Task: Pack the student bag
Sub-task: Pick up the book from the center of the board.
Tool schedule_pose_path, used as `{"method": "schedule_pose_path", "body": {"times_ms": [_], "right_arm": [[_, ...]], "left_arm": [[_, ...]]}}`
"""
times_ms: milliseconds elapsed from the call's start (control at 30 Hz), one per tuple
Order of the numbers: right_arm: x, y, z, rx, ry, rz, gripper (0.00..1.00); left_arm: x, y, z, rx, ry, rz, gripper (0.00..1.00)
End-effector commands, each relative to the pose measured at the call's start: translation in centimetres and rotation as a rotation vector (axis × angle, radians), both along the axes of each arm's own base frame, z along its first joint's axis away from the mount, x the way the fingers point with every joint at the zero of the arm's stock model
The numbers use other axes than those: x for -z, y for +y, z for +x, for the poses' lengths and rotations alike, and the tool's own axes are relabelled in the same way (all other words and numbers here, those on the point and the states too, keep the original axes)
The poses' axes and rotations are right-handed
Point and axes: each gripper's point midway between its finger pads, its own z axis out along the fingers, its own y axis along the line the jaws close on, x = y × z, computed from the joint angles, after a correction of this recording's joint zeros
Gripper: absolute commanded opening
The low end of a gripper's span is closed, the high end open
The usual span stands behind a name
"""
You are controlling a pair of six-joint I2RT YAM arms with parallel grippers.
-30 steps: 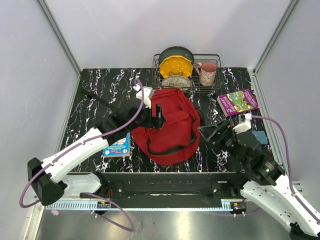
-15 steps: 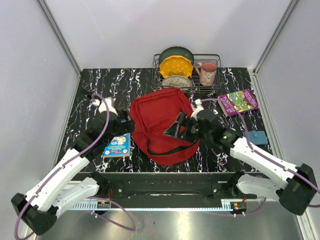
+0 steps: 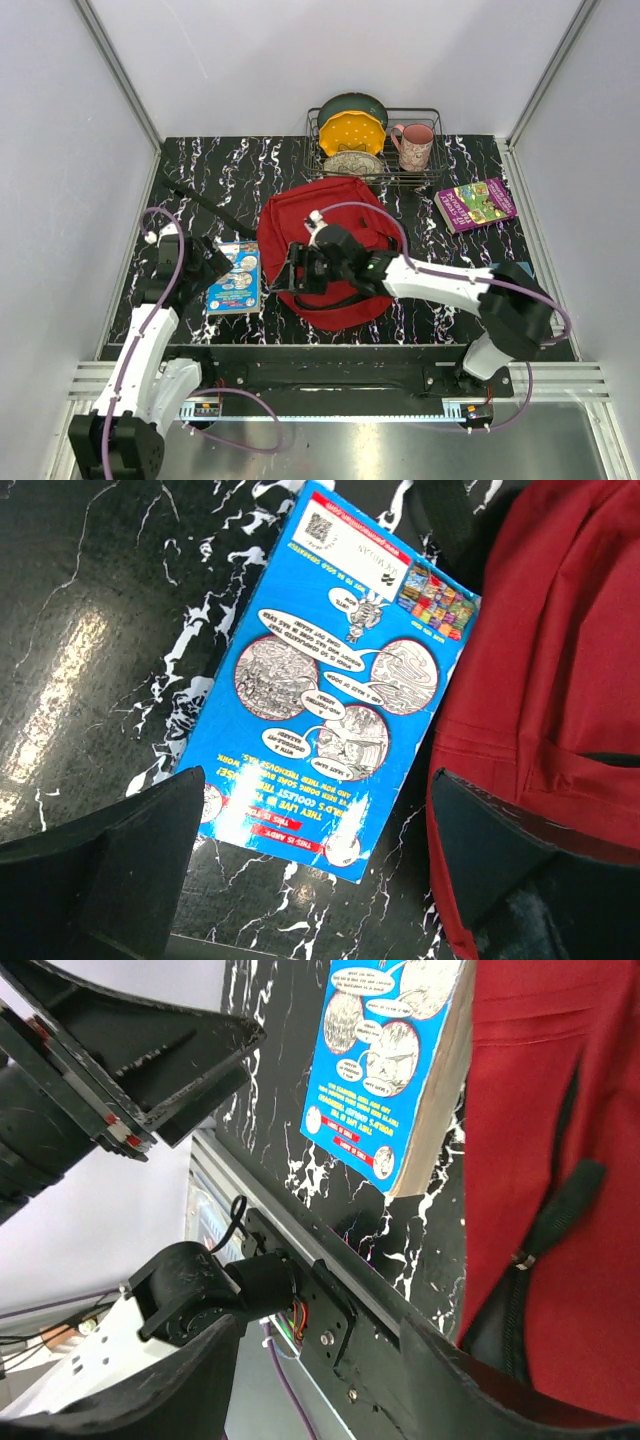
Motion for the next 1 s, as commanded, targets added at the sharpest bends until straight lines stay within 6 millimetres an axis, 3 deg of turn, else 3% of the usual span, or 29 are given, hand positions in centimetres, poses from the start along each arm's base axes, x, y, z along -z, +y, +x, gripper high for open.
{"method": "schedule_pose_path", "body": {"times_ms": [0, 33, 200, 433, 800, 900, 967], "right_arm": [[-1.5, 4.1, 0.3, -0.026, -0.022, 0.032, 0.66], [-0.3, 4.8, 0.4, -0.035, -0.007, 0.016, 0.63], [1.4, 6.6, 0.9, -0.043, 0.017, 0.008, 0.62], [4.8, 9.5, 2.4, -0.042, 0.038, -0.038, 0.61], [11.5, 8.8, 5.3, 0.131, 0.073, -0.214, 0.62], [12.6, 9.5, 5.0, 0.097, 0.091, -0.209, 0.62], [11.9, 10.8, 5.0, 0.070, 0.087, -0.143, 0.62]], "left_arm": [[0.2, 0.0, 0.8, -0.001, -0.019, -0.117, 0.99], [1.0, 0.1, 0.7, -0.013, 0.002, -0.136, 0.99], [2.0, 1.4, 1.4, -0.068, -0.008, -0.198, 0.99], [4.7, 1.2, 3.2, -0.100, -0.023, -0.338, 0.99], [5.3, 1.0, 3.0, -0.067, -0.003, -0.329, 0.99], [5.1, 0.9, 2.9, -0.061, -0.008, -0.329, 0.99], [5.3, 0.7, 2.7, -0.057, -0.001, -0.336, 0.99]]}}
